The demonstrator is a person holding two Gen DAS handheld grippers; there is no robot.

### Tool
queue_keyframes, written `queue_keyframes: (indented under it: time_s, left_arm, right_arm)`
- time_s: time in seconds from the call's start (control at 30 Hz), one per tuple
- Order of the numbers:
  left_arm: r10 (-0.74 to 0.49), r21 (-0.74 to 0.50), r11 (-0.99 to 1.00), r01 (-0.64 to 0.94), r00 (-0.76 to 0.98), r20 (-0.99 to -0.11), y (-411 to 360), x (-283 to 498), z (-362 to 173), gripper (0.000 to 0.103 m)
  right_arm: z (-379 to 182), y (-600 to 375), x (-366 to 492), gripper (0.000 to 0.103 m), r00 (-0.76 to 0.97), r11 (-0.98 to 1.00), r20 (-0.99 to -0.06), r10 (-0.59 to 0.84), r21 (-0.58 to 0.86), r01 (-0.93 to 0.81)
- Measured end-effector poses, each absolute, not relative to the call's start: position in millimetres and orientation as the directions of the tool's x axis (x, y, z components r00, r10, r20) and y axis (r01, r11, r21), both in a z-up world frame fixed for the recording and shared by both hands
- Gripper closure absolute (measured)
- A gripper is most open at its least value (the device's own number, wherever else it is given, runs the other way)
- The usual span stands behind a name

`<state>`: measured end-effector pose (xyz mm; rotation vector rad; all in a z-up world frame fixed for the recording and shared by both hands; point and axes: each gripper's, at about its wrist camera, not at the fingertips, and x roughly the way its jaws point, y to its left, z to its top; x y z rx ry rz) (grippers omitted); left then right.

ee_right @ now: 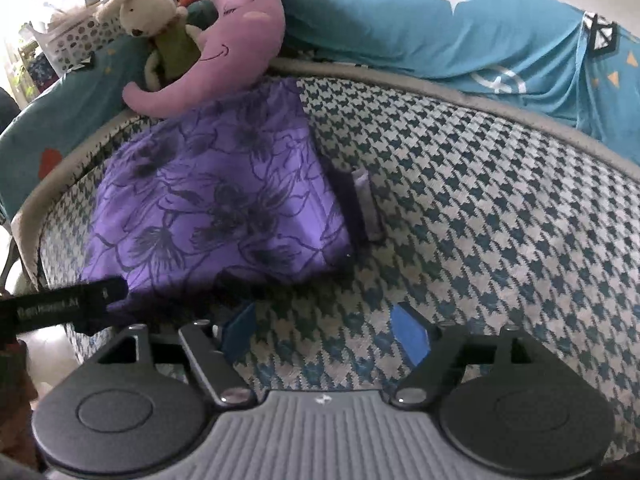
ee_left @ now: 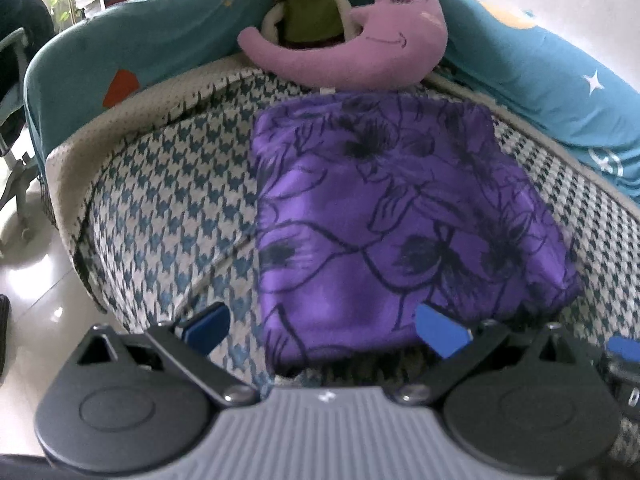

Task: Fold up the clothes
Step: 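Lower the folded purple blouse onto the bed and open both tools, then withdraw both tools from the placed blouse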

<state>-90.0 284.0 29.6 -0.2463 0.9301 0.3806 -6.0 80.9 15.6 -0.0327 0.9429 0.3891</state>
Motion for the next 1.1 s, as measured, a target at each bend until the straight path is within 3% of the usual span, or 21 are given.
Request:
queue_keyframes:
  time_s: [0.47, 0.67, 1.1]
  left_arm:
    - [0.169, -0.045, 0.899, -0.435, 0.440, -0.882, 283, -89, -1, 0.000]
    - [0.195, -0.010, 0.905, -0.426, 0.434, -0.880, 275, -87, -8, 0.000]
    - [0.173, -0.030, 0.905, -0.424, 0.433, -0.885, 279, -83, -9, 0.000]
  right_arm:
    - [-10, 88, 8, 0.027, 0.459, 0.943, -0.856, 0.237, 0.089, -0.321]
    - [-14, 93, 8, 0.018, 0.460, 0.939, -0.860, 0.223, 0.061, -0.340]
    - [-17, 102, 7, 0.013, 0.464, 0.934, -0.866, 0.187, 0.011, -0.357]
